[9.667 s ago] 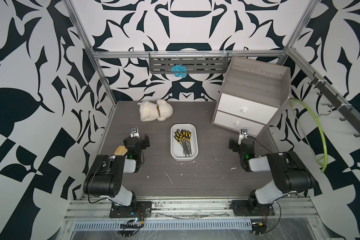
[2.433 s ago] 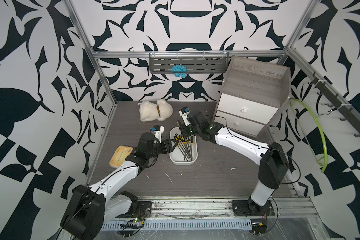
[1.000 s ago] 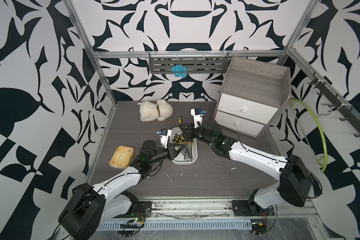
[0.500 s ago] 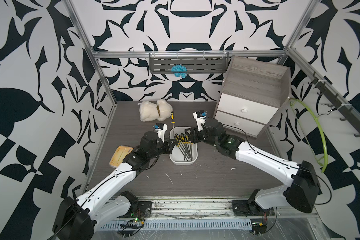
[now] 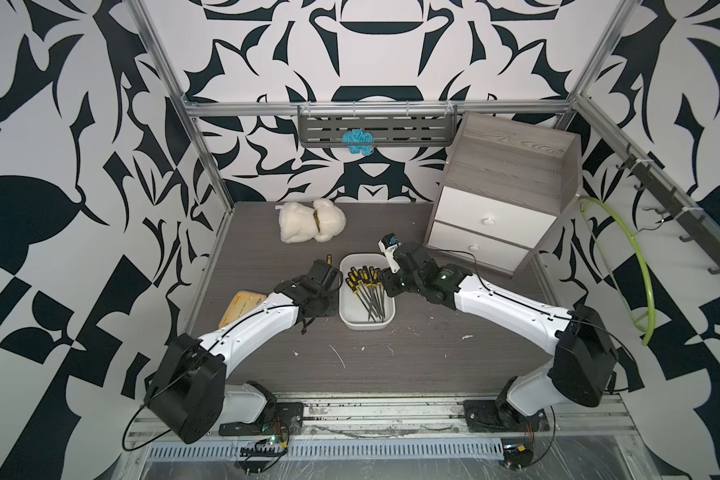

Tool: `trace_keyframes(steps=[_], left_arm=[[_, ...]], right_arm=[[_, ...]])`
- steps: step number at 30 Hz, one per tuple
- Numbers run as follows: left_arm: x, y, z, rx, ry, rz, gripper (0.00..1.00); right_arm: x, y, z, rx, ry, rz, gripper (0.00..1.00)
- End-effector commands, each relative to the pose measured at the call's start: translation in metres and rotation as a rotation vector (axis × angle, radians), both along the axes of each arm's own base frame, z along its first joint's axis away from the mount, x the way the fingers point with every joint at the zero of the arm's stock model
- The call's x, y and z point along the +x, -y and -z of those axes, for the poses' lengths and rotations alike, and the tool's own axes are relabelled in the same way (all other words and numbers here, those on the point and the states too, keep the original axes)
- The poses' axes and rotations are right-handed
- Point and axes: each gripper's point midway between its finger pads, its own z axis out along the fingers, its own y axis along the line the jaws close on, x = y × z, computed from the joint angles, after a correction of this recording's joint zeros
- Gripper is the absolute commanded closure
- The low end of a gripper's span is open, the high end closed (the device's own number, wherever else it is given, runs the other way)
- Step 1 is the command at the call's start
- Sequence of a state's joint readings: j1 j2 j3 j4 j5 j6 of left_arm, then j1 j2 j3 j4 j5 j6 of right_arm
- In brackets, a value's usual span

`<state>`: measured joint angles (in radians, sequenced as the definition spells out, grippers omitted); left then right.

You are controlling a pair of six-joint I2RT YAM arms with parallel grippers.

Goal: Take the file tool out of the storage box
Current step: Place the file tool at the center of the board.

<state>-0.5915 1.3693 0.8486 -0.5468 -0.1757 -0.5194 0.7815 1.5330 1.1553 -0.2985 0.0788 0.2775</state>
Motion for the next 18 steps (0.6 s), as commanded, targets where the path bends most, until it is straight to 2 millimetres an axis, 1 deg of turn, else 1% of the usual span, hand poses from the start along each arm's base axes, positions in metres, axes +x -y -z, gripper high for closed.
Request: trace_keyframes(steps=[1, 3, 4, 9, 15, 18], left_arm=[[-0.001, -0.008, 0.006, 0.006, -0.056, -0.023, 1.00], [-0.003, 0.000, 0.016, -0.038, -0.106, -0.005, 1.00], [-0.004, 0.001, 0.019, -0.041, -0.123, -0.003, 1.00], [-0.003, -0.002, 0.029, -0.033, -0.164, -0.025, 1.00], [-0.004, 0.004, 0.044, -0.076, -0.262, -0.031, 1.00], [-0.004, 0.007, 0.049, -0.080, -0.285, -0.025, 1.00]], right_arm=[[0.006, -0.006, -0.020, 0.010, 0.041, -0.014, 0.61], [0.007, -0.010, -0.014, 0.008, 0.024, -0.024, 0.62], [0.007, -0.012, -0.012, 0.005, 0.018, -0.026, 0.62], [0.010, -0.016, 0.002, -0.020, -0.017, -0.032, 0.63], [0.014, -0.025, 0.017, -0.040, -0.061, -0.042, 0.67], [0.014, -0.025, 0.021, -0.044, -0.066, -0.043, 0.67]])
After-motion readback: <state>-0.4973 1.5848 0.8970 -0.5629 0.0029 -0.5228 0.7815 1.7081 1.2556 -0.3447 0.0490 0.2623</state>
